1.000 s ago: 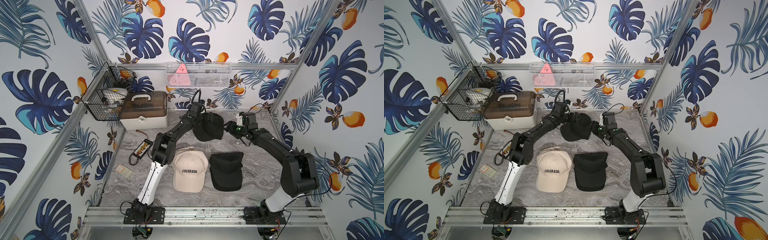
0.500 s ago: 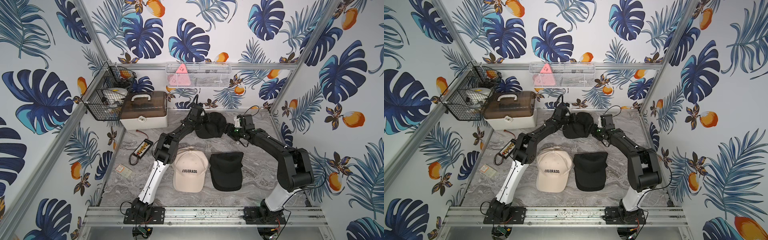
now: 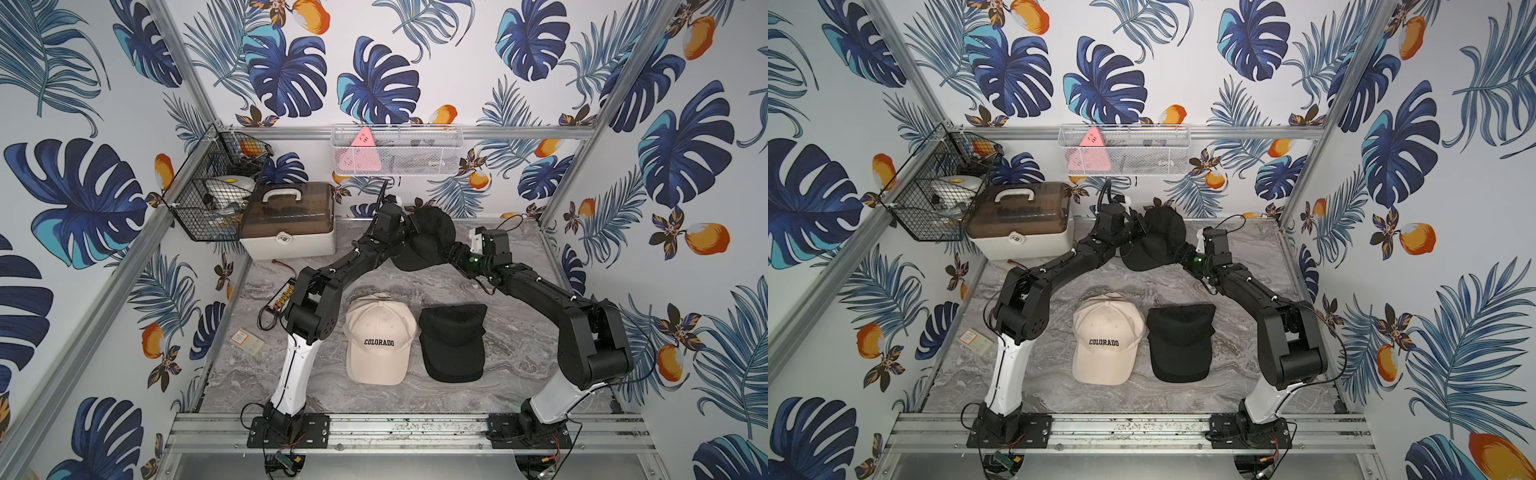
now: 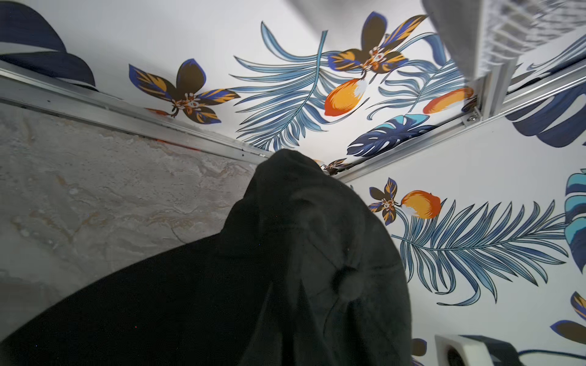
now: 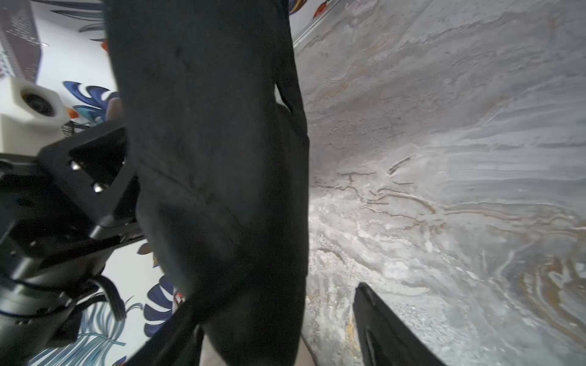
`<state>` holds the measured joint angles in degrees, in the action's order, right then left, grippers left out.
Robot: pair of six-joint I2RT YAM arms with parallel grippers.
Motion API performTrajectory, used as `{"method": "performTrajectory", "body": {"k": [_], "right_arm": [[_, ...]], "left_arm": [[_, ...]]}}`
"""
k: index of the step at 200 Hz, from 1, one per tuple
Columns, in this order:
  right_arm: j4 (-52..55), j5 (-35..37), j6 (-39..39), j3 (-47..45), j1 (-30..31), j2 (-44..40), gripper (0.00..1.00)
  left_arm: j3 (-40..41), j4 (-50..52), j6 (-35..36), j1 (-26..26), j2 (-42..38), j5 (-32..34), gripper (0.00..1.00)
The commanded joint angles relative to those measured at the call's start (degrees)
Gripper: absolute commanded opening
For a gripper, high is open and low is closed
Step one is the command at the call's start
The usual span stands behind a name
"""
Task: Stack the baseball caps by color
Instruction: Pick up the baseball cap from the center of the board.
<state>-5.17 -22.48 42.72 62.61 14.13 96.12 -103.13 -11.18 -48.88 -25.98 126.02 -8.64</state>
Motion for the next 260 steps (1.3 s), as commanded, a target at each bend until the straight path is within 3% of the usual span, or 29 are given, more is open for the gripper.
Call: {"method": "performTrajectory", "body": {"k": [1,18,45,70,79,110,133,154,187,240,260], "right_arm": [[-11.6,-4.21,6.49,-2.91,0.1,-0.91,0.73],[-17.27,-5.44,10.19,-5.39,0.1,-1.2,0.69],[-19.41,-5.54,12.65,-6.64,0.1,-1.27,0.48],[-19.27,-6.51,11.12,-7.07,-0.28,-1.67,0.09],[-17.87,-7.46,9.41,-6.86,-0.89,-2.05,0.0],[-7.59,-15.56,-0.14,-3.07,-3.4,-4.66,0.0],[8.55,-15.15,-10.35,1.85,-3.57,-9.5,0.0],[15.96,-15.37,-12.65,2.13,-4.58,-14.68,0.0],[27.31,-17.78,-16.09,-0.43,-6.03,-23.54,0.0],[41.16,-8.55,-19.16,-7.87,-5.96,-37.23,0.0],[44.94,-3.85,-21.4,-7.51,-5.96,-37.4,0.0]], "left_arm": [[3.75,-3.77,0.11,-1.62,-3.75,8.67,0.0],[7.31,-5.9,0.65,-2.98,-6.35,11.62,0.0],[11.67,-7.89,0.44,-4.12,-9.78,14.13,0.0],[16.77,-10.16,0.78,-4.85,-13.46,14.44,0.0],[18.8,-11.0,1.34,-4.98,-14.98,14.53,0.0],[21.08,-9.71,5.12,-5.09,-19.86,10.91,0.0],[22.07,-6.75,5.31,-6.5,-23.91,6.23,0.0],[25.29,-4.41,4.78,-9.82,-29.17,6.17,0.0],[31.39,5.16,0.94,-17.23,-39.06,15.08,0.0],[44.51,9.97,-8.7,-33.41,-55.15,36.27,0.0],[47.12,8.75,-10.45,-38.35,-55.79,37.88,0.08]]}}
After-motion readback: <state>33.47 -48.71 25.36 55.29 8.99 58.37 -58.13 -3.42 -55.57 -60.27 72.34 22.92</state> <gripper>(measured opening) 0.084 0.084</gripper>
